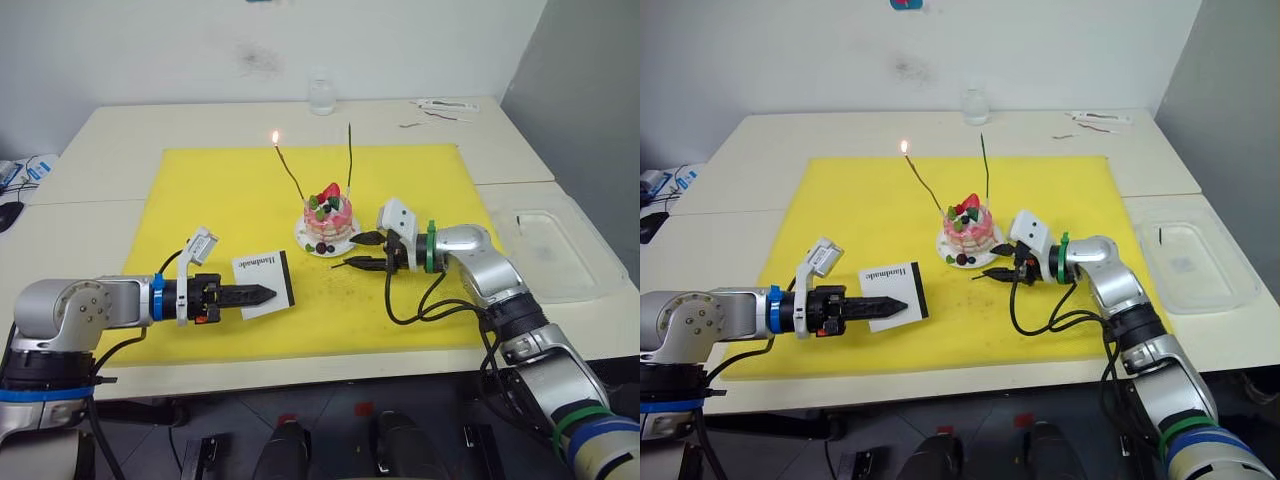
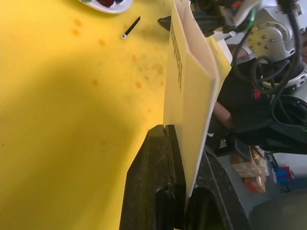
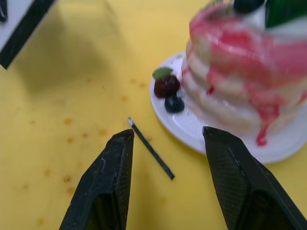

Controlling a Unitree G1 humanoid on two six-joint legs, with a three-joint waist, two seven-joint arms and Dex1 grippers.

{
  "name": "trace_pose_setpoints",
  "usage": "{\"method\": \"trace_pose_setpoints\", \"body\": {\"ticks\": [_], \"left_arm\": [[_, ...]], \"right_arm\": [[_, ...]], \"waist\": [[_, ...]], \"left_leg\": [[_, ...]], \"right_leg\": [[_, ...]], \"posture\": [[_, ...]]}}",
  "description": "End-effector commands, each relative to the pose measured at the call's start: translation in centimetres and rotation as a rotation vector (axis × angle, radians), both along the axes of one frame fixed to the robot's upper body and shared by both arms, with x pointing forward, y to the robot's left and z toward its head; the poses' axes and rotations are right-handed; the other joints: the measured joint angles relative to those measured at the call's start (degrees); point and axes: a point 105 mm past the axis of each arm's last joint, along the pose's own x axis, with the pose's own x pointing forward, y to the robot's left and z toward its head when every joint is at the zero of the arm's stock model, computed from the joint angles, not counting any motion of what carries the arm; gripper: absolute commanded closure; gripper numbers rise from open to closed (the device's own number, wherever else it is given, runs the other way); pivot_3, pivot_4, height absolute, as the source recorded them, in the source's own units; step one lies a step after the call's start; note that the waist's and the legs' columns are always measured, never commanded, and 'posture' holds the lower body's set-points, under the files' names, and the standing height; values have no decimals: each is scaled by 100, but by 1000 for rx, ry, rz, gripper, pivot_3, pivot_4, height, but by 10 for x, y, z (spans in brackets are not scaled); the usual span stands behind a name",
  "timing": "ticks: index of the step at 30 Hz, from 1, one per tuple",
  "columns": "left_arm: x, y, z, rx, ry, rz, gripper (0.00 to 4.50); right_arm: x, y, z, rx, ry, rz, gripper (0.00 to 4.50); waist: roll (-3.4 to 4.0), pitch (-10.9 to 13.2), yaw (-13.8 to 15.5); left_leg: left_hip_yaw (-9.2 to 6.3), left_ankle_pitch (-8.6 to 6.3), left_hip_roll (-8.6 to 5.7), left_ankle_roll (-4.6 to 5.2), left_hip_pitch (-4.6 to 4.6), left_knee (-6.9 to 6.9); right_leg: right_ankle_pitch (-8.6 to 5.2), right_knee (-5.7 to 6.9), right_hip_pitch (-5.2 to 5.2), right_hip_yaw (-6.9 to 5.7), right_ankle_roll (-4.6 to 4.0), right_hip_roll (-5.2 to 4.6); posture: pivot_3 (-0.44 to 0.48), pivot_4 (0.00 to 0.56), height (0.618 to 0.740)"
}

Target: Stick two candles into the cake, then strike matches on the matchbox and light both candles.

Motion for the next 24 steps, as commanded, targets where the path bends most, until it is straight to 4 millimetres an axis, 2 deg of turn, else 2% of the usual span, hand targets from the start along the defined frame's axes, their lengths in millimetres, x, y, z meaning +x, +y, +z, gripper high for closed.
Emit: {"method": "trace_pose_setpoints", "body": {"ticks": [1, 3, 4, 6, 8, 24], "left_arm": [[-3, 1, 12, -7, -53, -5, 4500], [-3, 1, 12, -6, -53, -6, 4500], [-3, 0, 11, -5, -53, -7, 4500], [-3, -1, 11, -5, -54, -10, 4500], [-3, -3, 11, -6, -55, -17, 4500], [-3, -9, 10, -12, -61, -36, 4500]], "right_arm": [[-4, 0, 2, -55, -23, 57, 2148], [-3, -3, -3, -81, -11, 51, 2148], [-1, -4, -4, -84, -9, 36, 2313], [2, -4, -5, -90, -3, 22, 2761], [2, -4, -6, -104, -5, 27, 3397], [8, 1, -11, -131, 29, -1, 3397]], "waist": [[0, 0, -1], [0, 0, -1], [0, 0, -1], [0, 0, -1], [0, 0, -3], [0, 0, -16]], "left_leg": [[0, 0, 0, 0, -1, 0], [0, 0, -1, 1, -1, -1], [0, -1, -1, 1, 0, -1], [0, -1, -2, 1, 0, 0], [1, -1, -2, 2, 2, 1], [2, 0, -2, 0, 8, 2]], "right_leg": [[0, -1, 0, 0, 0, -1], [0, -2, 0, 0, 0, -1], [0, -2, 0, 0, 0, -1], [0, 0, 0, -2, 0, 0], [0, 2, 0, -1, 0, 1], [1, 4, 3, -1, -1, 6]], "posture": [[0, 150, 740], [0, 150, 740], [0, 150, 740], [0, 150, 740], [0, 150, 740], [0, 150, 740]]}}
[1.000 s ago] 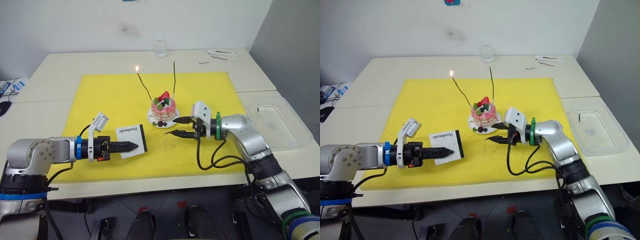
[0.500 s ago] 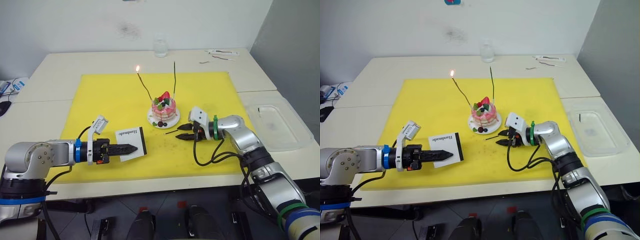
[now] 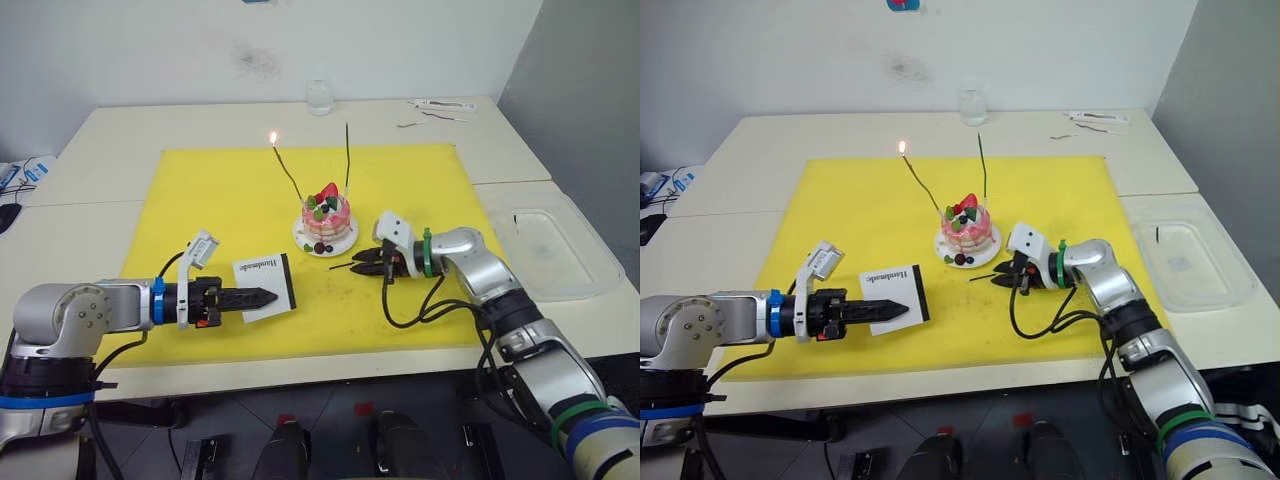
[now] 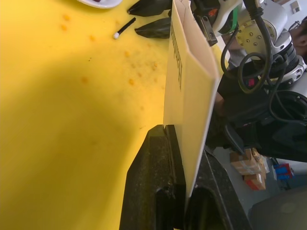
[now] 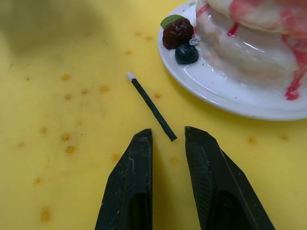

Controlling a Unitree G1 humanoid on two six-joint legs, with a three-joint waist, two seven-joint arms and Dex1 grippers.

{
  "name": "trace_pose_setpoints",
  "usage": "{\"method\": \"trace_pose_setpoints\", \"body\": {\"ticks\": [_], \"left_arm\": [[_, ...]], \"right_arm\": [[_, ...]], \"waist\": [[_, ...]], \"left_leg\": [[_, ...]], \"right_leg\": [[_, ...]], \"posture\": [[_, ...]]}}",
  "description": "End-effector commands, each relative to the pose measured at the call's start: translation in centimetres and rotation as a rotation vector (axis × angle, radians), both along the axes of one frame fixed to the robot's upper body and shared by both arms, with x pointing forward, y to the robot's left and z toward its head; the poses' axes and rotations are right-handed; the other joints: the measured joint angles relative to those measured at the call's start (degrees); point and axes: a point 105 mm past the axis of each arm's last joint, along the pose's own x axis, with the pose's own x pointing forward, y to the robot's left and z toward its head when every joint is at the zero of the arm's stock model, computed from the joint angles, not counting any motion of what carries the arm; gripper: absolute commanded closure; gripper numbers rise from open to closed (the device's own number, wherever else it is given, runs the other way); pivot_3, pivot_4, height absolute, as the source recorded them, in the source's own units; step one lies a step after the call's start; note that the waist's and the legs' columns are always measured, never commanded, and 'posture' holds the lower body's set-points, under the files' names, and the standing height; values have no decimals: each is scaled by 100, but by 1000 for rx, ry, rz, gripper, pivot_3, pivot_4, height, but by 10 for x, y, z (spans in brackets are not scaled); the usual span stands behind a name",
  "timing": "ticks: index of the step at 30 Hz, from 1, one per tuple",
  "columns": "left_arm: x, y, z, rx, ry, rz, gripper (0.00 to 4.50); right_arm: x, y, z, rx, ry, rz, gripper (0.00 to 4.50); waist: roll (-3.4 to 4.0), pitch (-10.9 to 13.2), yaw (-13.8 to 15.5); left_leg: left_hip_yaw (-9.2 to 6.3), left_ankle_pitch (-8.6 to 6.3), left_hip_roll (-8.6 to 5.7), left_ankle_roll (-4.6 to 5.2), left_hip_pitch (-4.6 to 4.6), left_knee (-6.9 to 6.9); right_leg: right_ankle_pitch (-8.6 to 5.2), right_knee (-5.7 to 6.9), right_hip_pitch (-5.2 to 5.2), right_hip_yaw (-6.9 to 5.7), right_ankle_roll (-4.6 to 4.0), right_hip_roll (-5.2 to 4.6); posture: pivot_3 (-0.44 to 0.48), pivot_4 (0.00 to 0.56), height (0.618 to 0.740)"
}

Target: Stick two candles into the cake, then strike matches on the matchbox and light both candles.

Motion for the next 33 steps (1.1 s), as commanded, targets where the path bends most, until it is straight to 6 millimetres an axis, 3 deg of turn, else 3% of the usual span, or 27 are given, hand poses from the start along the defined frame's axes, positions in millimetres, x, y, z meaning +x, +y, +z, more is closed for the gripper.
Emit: {"method": "trace_pose_setpoints", "body": {"ticks": [1, 5, 13, 16, 22, 27, 33], "left_arm": [[-1, -4, 10, -5, -47, -21, 4500], [-1, -5, 9, -6, -47, -22, 4500], [-1, -7, 8, -8, -47, -23, 4500], [-1, -8, 8, -10, -48, -25, 4500], [0, -8, 7, -11, -47, -27, 4500], [2, -9, 6, -12, -48, -33, 4500], [6, -12, 7, -10, -52, -47, 4500]], "right_arm": [[4, 1, 3, -25, -18, -7, 3588], [3, 1, 4, -26, -17, 8, 4466], [-7, -7, 12, -9, -25, 32, 4466], [-15, -19, 22, -1, -36, 27, 4466], [-39, -61, 39, -48, -62, -27, 4466], [-45, -100, 36, -112, -50, -157, 4466], [-51, -113, 18, -134, -11, -255, 4466]], "waist": [[0, 0, 0], [0, 0, -2], [0, 0, 15], [0, 0, 21], [0, 0, 51], [0, 0, 53], [0, 0, 39]], "left_leg": [[1, 0, 0, 0, 2, 0], [0, 2, 0, -4, 11, -1], [-1, 2, 1, -4, 12, -2], [-2, 2, 2, -4, 10, -3], [-8, 1, -1, -2, -8, -2], [-4, 1, -2, -2, -6, -2], [1, 2, -2, -1, -3, 1]], "right_leg": [[0, 1, 1, 0, 0, 1], [2, 2, 7, 0, -3, 7], [2, 1, 8, 2, -3, 6], [2, 0, 7, 2, -3, -1], [1, -6, 2, -3, -2, -12], [0, -6, 3, -5, -1, -7], [0, -5, 3, -1, -1, 4]], "posture": [[0, 150, 740], [0, 150, 740], [0, 150, 740], [0, 150, 740], [0, 150, 740], [0, 150, 740], [0, 150, 740]]}}
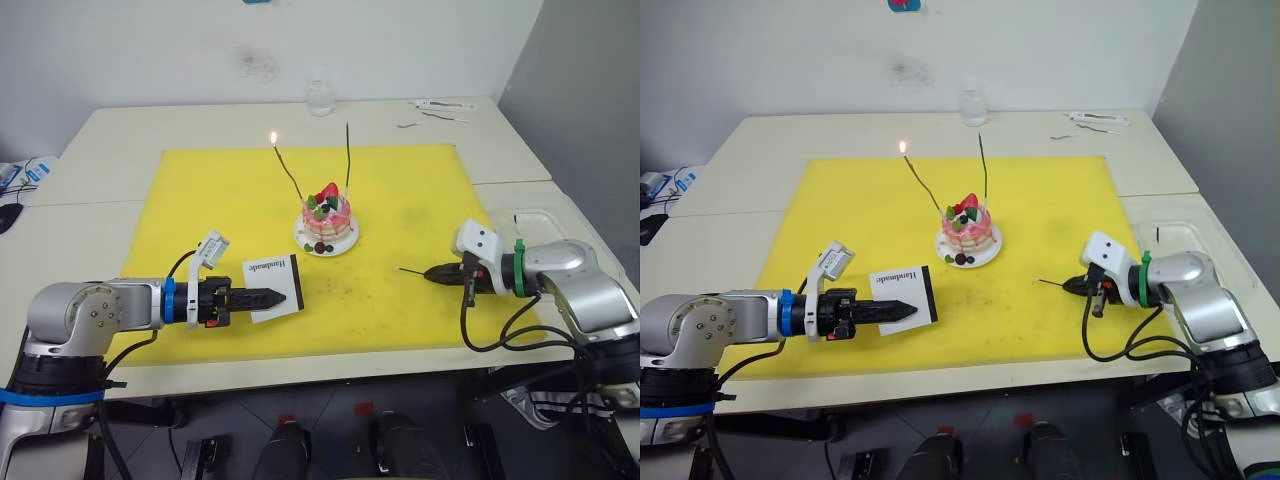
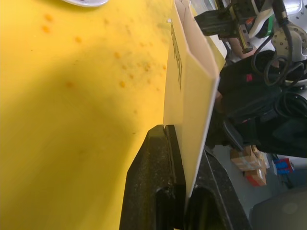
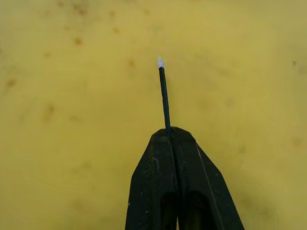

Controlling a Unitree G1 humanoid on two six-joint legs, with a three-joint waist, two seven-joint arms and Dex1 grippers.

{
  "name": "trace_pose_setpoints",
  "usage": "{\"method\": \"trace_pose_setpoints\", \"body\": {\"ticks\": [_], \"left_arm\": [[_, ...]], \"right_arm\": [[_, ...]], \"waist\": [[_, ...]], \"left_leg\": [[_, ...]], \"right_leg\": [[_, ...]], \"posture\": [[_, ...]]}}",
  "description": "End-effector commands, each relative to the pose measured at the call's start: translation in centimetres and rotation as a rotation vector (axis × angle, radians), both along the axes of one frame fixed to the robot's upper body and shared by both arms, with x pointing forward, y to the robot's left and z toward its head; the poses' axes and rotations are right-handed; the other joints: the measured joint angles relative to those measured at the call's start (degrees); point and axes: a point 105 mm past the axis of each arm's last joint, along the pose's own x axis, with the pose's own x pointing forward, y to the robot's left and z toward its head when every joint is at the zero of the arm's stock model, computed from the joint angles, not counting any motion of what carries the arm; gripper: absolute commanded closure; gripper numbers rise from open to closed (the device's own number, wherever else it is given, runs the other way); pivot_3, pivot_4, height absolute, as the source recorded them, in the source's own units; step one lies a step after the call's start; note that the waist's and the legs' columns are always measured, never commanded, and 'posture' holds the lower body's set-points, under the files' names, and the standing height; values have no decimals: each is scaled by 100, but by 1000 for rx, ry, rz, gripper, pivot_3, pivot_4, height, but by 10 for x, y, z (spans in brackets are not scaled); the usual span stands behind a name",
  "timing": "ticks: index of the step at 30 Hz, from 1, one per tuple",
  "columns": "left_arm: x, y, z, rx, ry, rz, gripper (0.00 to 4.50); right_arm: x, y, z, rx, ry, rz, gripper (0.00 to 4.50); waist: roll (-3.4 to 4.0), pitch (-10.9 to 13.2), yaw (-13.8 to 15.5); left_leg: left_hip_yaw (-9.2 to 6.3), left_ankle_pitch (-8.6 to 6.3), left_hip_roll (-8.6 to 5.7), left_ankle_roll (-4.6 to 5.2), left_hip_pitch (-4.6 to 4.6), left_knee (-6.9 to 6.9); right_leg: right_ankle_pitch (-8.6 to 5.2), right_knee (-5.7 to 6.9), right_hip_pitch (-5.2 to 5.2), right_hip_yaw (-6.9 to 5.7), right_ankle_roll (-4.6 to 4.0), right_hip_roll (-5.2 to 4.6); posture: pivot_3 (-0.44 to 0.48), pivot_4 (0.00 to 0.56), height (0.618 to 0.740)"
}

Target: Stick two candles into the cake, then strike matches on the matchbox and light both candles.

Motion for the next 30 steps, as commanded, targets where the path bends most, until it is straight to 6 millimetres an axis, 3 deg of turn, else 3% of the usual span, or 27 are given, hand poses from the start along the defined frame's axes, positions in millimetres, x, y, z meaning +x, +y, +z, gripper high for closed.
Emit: {"method": "trace_pose_setpoints", "body": {"ticks": [1, 2, 7, 13, 16, 30], "left_arm": [[3, -3, 9, -10, -39, -20, 4500], [3, -3, 9, -9, -39, -24, 4500], [3, -2, 10, -6, -39, -28, 4500], [2, -3, 9, -5, -38, -33, 4500], [2, -6, 10, -7, -39, -40, 4500], [1, -6, 12, 5, -36, -51, 4500]], "right_arm": [[1, 3, 6, 11, -45, -22, 4466], [1, 3, 6, 20, -47, -30, 4466], [2, 7, 15, 63, -71, -25, 2910], [3, 31, 37, 252, -129, 35, 2910], [7, 38, 30, 289, -156, 39, 2910], [10, 21, -4, 261, -139, 30, 2910]], "waist": [[0, 0, -3], [0, 0, -4], [0, 0, 0], [0, 0, -6], [0, 0, -3], [0, 0, 29]], "left_leg": [[0, 0, 0, 0, 0, 0], [1, 0, 0, 0, 1, 0], [0, 1, 2, 0, 2, 0], [0, 0, 4, 0, 1, -2], [-3, 1, 4, 0, 1, -1], [-2, 1, 3, 0, 0, 0]], "right_leg": [[0, 0, 0, 0, 0, 2], [0, 1, 0, 1, 0, 3], [0, 0, 1, 1, 0, 4], [0, -1, 1, 2, 0, 3], [0, 1, 1, -1, 0, 7], [0, 1, 2, 2, -1, 23]], "posture": [[0, 150, 740], [0, 150, 740], [0, 150, 740], [0, 150, 740], [0, 150, 740], [0, 150, 740]]}}
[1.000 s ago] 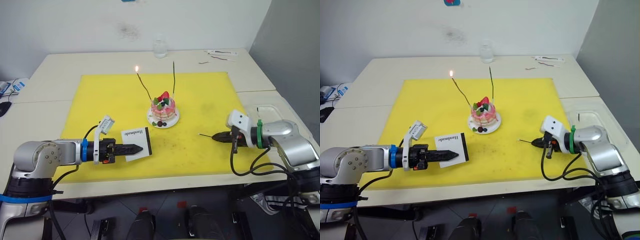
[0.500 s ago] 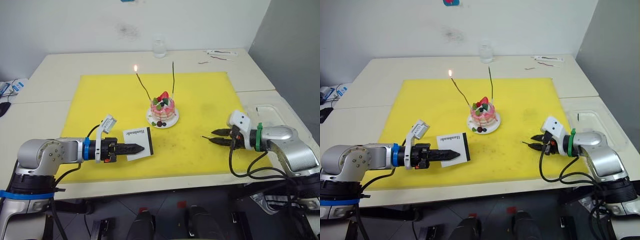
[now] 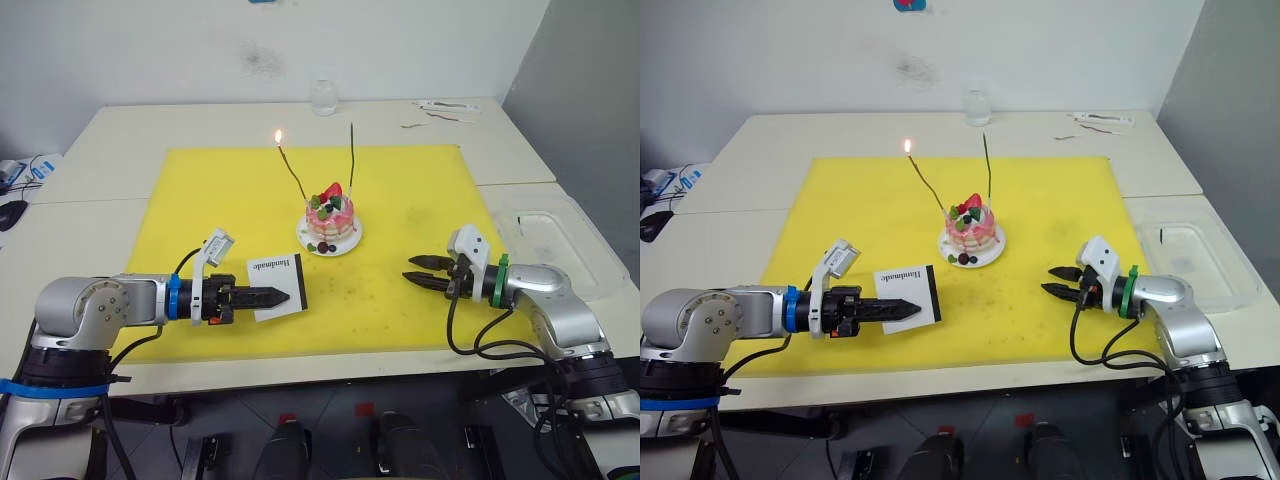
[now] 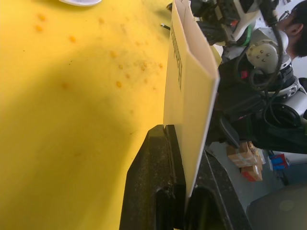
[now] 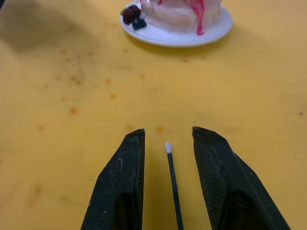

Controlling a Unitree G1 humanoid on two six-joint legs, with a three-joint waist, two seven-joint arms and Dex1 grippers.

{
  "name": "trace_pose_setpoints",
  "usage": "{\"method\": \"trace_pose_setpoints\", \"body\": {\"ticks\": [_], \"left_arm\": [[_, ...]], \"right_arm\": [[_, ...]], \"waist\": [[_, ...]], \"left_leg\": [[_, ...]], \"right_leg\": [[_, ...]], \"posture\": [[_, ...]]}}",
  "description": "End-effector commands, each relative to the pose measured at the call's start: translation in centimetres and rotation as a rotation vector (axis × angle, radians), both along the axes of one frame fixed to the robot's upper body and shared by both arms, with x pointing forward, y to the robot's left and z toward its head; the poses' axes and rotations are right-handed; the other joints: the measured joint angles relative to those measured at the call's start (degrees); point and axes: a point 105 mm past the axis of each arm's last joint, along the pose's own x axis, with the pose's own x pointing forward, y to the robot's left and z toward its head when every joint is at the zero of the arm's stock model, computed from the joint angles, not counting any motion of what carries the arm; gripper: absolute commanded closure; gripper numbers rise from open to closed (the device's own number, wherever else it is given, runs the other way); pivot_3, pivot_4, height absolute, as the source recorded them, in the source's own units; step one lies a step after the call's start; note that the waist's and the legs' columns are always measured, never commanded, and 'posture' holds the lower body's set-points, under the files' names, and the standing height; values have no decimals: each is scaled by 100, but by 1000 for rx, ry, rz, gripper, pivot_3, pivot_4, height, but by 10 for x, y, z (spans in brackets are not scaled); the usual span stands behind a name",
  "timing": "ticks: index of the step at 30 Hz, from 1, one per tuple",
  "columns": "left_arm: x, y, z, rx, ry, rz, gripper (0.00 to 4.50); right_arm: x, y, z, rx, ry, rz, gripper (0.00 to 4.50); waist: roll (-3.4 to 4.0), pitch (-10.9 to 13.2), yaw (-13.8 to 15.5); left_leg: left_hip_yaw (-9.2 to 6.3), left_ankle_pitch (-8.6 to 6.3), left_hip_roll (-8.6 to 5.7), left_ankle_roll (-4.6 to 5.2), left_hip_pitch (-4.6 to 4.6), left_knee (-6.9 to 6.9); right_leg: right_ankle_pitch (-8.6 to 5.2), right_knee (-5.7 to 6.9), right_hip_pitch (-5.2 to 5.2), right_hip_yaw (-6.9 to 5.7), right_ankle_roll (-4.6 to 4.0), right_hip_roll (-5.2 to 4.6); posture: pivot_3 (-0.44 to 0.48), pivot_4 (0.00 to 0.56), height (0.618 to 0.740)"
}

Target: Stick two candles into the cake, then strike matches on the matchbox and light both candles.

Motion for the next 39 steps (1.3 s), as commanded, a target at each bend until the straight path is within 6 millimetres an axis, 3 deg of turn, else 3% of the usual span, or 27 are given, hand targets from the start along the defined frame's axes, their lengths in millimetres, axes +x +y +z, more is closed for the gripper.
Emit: {"method": "trace_pose_setpoints", "body": {"ticks": [1, 16, 20, 21, 39], "left_arm": [[-1, -2, 9, 4, -35, -23, 4500], [-2, -3, 10, 6, -36, -30, 4500], [-3, -4, 10, 6, -36, -32, 4500], [-3, -4, 10, 6, -36, -33, 4500], [-3, -4, 10, 12, -35, -34, 4500]], "right_arm": [[-1, -2, 5, -21, -33, 24, 2910], [7, 5, 1, 15, -8, 16, 2910], [8, 2, -3, -4, -4, 8, 3658], [7, 1, -3, -8, -4, 8, 4023], [3, -4, -8, -28, -2, 20, 4023]], "waist": [[0, 0, -1], [0, 0, -1], [0, 0, -2], [0, 0, -2], [0, 0, -2]], "left_leg": [[0, 0, 0, 0, 0, 0], [1, 0, 1, 0, 2, 1], [1, 0, 0, 0, 2, 1], [1, 0, 0, 0, 2, 1], [0, 0, 0, 0, 2, 2]], "right_leg": [[0, 0, 0, 0, 0, 1], [0, 1, 0, 2, 0, 4], [0, 1, 0, 2, 0, 4], [0, 1, 0, 2, 0, 4], [0, 2, 1, 2, 0, 4]], "posture": [[0, 150, 740], [0, 150, 740], [0, 150, 740], [0, 150, 740], [0, 150, 740]]}}
